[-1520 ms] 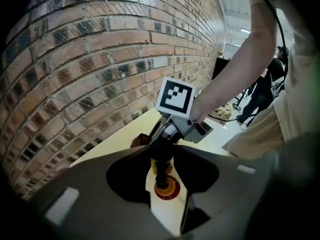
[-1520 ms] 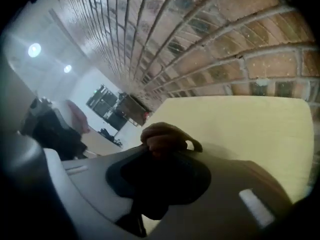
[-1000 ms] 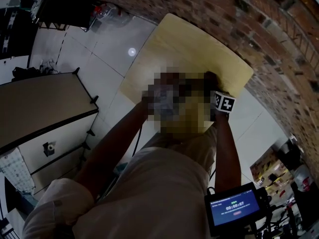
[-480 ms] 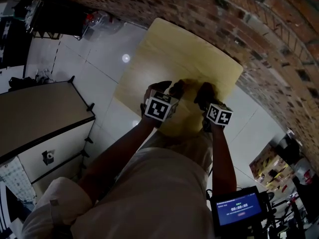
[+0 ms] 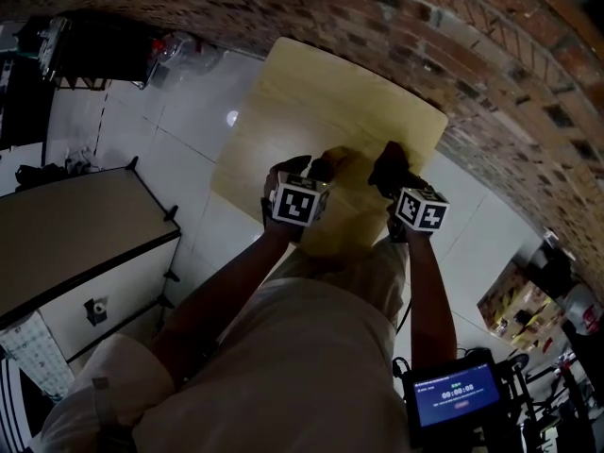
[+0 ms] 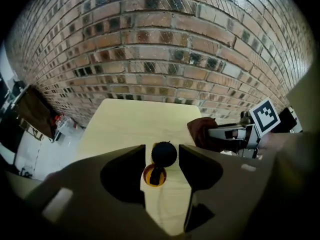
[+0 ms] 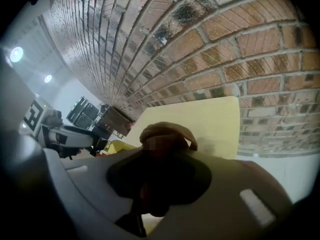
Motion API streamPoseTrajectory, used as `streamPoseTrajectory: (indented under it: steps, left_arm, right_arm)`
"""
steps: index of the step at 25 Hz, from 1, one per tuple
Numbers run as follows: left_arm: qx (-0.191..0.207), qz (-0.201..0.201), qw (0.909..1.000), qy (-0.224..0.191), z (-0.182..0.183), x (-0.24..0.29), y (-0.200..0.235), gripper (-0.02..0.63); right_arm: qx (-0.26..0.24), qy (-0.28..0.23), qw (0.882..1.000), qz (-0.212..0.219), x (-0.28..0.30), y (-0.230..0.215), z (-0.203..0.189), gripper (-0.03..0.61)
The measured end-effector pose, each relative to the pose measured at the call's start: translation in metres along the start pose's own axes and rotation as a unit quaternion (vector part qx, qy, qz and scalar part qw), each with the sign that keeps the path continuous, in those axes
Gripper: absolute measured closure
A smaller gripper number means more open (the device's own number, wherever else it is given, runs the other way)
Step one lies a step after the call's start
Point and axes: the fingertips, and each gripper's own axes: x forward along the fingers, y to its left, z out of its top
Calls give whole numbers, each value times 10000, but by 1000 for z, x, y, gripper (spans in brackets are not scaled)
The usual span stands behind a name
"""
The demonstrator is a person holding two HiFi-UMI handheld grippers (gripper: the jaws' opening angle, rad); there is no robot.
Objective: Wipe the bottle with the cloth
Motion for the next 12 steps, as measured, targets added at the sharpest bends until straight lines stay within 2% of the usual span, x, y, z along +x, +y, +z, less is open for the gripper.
streamPoseTrajectory:
  steps: [7, 10, 12]
  left_arm:
    - [-365, -18, 9993, -71, -9, 0, 3, 383]
    - [-285, -8, 9996, -15, -6, 8, -1, 420]
    - [-66, -21, 10000, -2, -4, 14, -4, 434]
  right_arm:
    - [95, 31, 9999, -131, -17, -12, -12, 492]
    - [107, 56, 9998, -142, -22, -12, -19, 492]
    - [100, 55, 9998, -141, -24, -12, -22, 492]
